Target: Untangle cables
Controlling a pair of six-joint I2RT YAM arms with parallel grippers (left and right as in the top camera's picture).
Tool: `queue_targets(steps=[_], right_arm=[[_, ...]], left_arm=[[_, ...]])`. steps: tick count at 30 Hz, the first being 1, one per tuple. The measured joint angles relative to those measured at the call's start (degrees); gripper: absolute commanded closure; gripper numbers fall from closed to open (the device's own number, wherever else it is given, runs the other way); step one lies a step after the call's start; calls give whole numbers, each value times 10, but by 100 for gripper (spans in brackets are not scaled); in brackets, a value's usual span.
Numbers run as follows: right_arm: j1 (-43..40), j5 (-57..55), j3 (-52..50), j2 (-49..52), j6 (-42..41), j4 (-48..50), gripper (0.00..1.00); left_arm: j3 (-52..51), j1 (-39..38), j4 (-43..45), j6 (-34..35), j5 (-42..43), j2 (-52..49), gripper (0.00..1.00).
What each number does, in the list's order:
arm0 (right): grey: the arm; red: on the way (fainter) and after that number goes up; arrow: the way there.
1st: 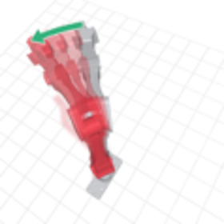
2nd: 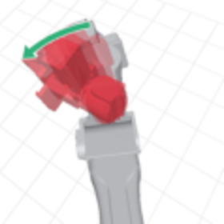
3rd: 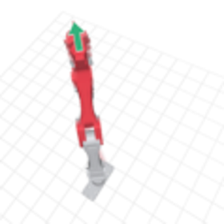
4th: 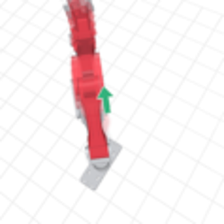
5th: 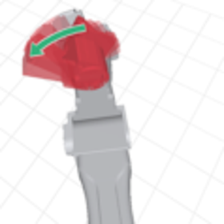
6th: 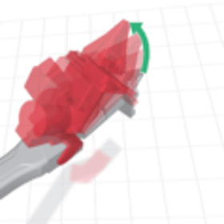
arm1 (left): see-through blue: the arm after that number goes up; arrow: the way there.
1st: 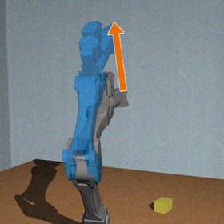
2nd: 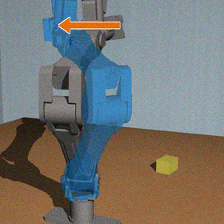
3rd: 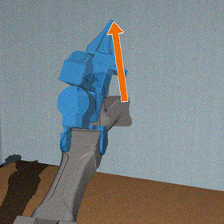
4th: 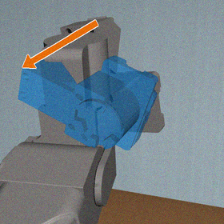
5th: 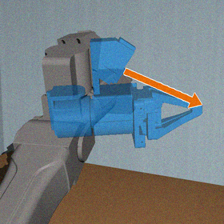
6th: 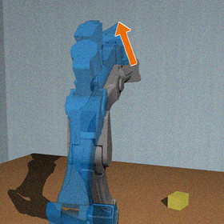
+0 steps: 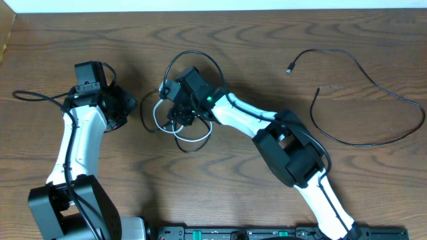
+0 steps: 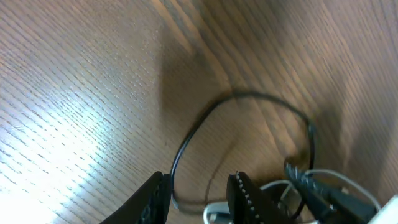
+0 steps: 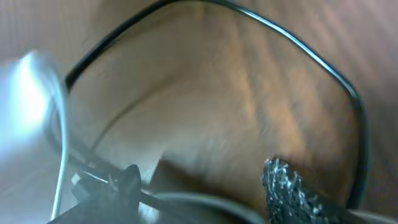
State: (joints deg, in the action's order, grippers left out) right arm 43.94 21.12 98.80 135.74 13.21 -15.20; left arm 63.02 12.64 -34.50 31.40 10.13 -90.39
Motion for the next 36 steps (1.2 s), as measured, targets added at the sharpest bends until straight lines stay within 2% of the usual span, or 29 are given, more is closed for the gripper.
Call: queue_targets(steps=[6,12,20,26,31,34,36], right_arm=[[-29,13,-4,-80,-2,-90,37],[-64,16,-2,-145,-32,-99,39],[-69,-11,-2,-85,-85,-89,55],[-57,-28,-3,-30,-98,-71,51],[-42,-36,-4,-27,-102,-37,60],[-35,-42,-2,-28,-103,-31,60],[-35,-52,2,-30,-103,-25,57]], left_arm=[[0,0,0,0,0,0,66],[0,0,0,0,0,0,66],[0,0,0,0,0,0,66],[0,0,0,0,0,0,66],[0,0,0,-2,-3,0,66],[0,0,2,-2,-37,0,66],[0,0,1,-2,-69,0,66]])
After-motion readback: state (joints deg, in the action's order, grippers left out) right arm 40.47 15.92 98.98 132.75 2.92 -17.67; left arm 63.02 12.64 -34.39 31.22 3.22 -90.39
